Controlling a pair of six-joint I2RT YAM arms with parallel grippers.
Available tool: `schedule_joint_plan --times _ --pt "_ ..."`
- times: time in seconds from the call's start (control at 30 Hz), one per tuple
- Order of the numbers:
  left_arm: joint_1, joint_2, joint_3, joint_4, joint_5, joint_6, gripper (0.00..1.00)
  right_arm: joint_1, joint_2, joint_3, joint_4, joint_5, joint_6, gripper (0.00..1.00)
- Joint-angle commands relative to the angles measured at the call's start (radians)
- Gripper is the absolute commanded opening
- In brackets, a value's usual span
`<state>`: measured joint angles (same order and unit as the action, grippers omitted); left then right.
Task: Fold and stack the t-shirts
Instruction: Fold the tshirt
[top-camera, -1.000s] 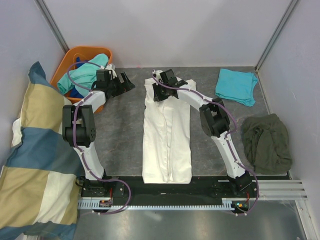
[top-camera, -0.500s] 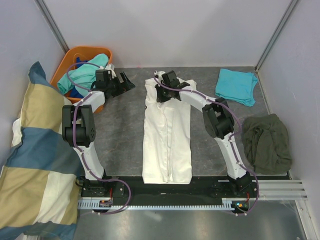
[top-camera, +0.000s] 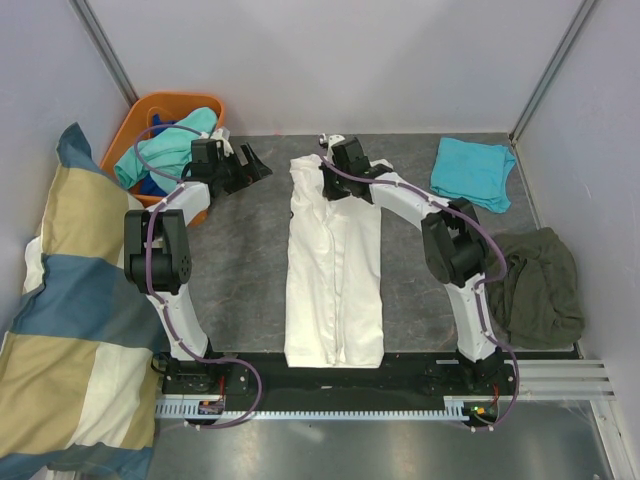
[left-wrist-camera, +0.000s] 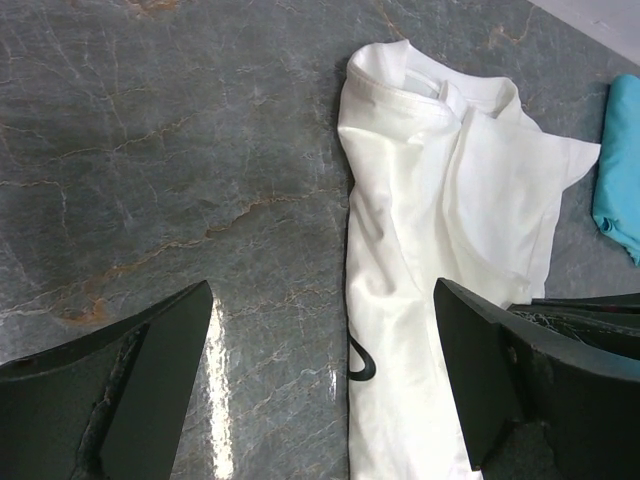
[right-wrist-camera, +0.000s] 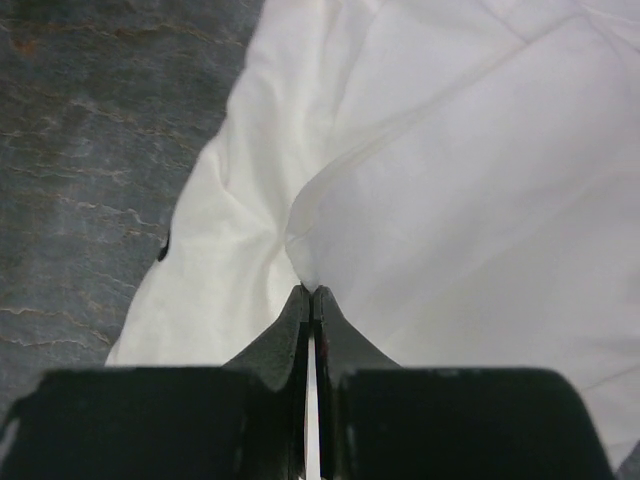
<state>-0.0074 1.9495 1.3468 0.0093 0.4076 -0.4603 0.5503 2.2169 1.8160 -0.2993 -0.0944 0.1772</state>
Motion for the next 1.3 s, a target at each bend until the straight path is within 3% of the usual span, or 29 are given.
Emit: schedule_joint_plan --times 0.0,0.3,0.63,0.77,0.83,0.9,1.03,1.27 --pt "0.003 -0.032 0.0 0.038 0.045 -0.023 1.0 -0.01 -0.098 -0.076 0.022 0.156 0.067 0.04" --pt "0.0 -0.031 0.006 0.035 0.059 -0.02 1.0 -0.009 -0.252 -0.294 0.046 0.373 0.169 0.04" --pt "-0.002 -0.018 0.02 0.026 0.068 -0.014 1.0 -0.01 -0.315 -0.412 0.025 0.394 0.238 0.04" --pt "-0.003 -0.015 0.023 0.021 0.074 -0.014 1.0 -0.009 -0.324 -0.44 0.005 0.392 0.257 0.19" --pt "-0.003 -0.014 0.022 0.02 0.074 -0.012 1.0 -0.01 -0.333 -0.452 -0.004 0.401 0.26 0.33" --pt "-0.003 -0.015 0.022 0.018 0.077 -0.012 1.0 -0.009 -0.353 -0.457 -0.012 0.438 0.26 0.4" --pt "-0.005 -0.018 0.02 0.015 0.077 -0.008 1.0 -0.012 -0.37 -0.434 -0.011 0.51 0.231 0.44" --pt "-0.005 -0.02 0.022 0.014 0.079 -0.009 1.0 -0.027 -0.24 -0.261 0.043 0.392 0.061 0.44"
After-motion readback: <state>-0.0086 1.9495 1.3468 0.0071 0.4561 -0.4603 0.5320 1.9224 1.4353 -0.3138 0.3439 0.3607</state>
